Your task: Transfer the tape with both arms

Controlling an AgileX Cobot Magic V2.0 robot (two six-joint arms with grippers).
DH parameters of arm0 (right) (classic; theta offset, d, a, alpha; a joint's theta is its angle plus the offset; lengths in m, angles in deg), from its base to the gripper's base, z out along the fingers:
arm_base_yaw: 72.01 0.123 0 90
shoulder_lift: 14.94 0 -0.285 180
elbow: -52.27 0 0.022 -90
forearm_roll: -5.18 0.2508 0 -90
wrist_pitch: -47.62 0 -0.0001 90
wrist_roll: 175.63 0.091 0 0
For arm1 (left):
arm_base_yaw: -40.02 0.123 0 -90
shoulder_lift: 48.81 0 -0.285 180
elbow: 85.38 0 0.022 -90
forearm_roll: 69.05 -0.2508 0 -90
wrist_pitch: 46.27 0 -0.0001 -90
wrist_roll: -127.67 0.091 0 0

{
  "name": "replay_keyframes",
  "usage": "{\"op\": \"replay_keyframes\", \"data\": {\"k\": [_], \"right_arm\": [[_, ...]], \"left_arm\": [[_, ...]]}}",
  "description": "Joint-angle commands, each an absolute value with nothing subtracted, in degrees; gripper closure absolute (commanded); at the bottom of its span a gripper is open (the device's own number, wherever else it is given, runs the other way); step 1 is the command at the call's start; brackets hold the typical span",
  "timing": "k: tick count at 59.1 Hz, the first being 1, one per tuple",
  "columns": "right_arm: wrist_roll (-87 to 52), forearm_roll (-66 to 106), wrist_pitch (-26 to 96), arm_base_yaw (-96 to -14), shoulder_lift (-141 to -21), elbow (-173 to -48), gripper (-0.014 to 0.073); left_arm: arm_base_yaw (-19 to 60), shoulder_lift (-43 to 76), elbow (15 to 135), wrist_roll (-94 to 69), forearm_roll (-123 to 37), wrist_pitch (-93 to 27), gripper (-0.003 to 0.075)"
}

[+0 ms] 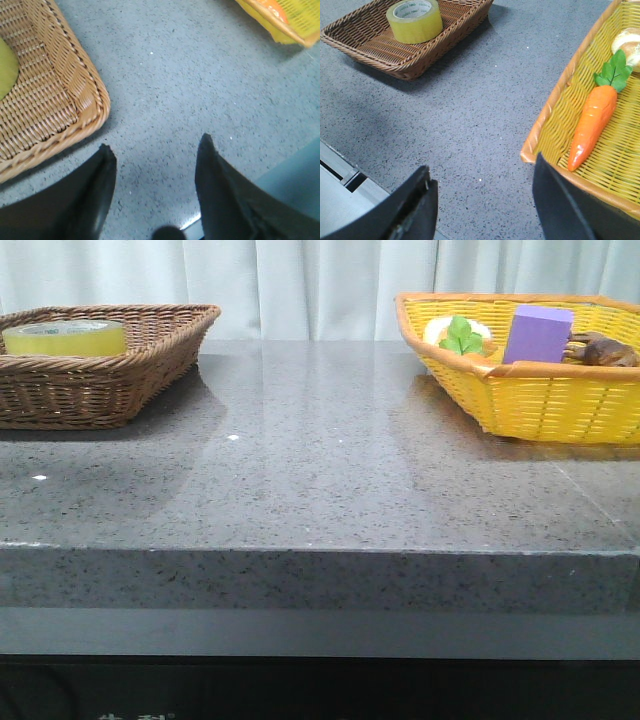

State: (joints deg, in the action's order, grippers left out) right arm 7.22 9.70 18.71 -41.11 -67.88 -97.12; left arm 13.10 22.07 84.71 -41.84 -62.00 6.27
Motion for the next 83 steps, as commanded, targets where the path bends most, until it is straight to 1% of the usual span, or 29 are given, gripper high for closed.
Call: {"op": "replay_keyframes", "data": {"k": [1, 18, 31, 33, 36, 40, 41, 46, 50, 51, 52, 74, 79, 83], "right_arm": [[6.95, 9.8, 23.16, -41.27, -67.6, -98.73, 0.0147], [6.95, 9.8, 23.22, -41.27, -67.6, -98.73, 0.0147], [6.95, 9.8, 23.11, -41.27, -67.6, -98.73, 0.0151], [6.95, 9.8, 23.16, -41.27, -67.6, -98.73, 0.0172], [6.95, 9.8, 23.16, -41.27, -67.6, -98.73, 0.0234], [6.95, 9.8, 23.1, -41.27, -67.6, -98.73, 0.0358], [6.95, 9.8, 23.1, -41.27, -67.6, -98.73, 0.0403], [6.95, 9.8, 23.1, -41.27, -67.6, -98.73, 0.0566], [6.95, 9.8, 23.1, -41.27, -67.6, -98.73, 0.0659], [6.95, 9.8, 23.1, -41.27, -67.6, -98.73, 0.0667], [6.95, 9.8, 23.1, -41.27, -67.6, -98.73, 0.066], [6.95, 9.8, 23.1, -41.27, -67.6, -98.73, 0.066], [6.95, 9.8, 23.15, -41.27, -67.6, -98.73, 0.066], [6.95, 9.8, 23.15, -41.27, -67.6, -98.73, 0.066]], "left_arm": [[12.28, 16.74, 80.84, -41.31, -61.46, -0.73, 0.0352], [12.28, 3.97, 64.8, -41.31, -61.46, -9.45, 0.0352], [12.28, 1.11, 61.23, -41.31, -60.24, -11.91, 0.0356], [12.28, 1.11, 61.23, -41.31, -60.24, -12.18, 0.0368], [12.28, 1.24, 61.23, -41.31, -60.24, -13.11, 0.0411], [12.28, 1.24, 61.23, -41.31, -60.24, -15.05, 0.0505], [12.28, 1.24, 61.23, -41.31, -60.24, -15.78, 0.0537], [12.28, 1.24, 61.23, -41.45, -60.1, -16.82, 0.064], [12.28, 1.24, 61.23, -41.45, -60.1, -16.71, 0.0713], [12.28, 1.24, 61.23, -41.45, -60.1, -16.71, 0.0725], [12.28, 1.24, 61.23, -41.45, -60.1, -16.71, 0.0743], [12.28, 1.24, 61.23, -41.45, -60.1, -16.71, 0.0741], [12.5, -0.42, 58.99, -41.45, -61.82, -20.19, 0.0741], [15.41, -3.54, 55.83, -41.45, -62.91, -24.23, 0.0741]]}}
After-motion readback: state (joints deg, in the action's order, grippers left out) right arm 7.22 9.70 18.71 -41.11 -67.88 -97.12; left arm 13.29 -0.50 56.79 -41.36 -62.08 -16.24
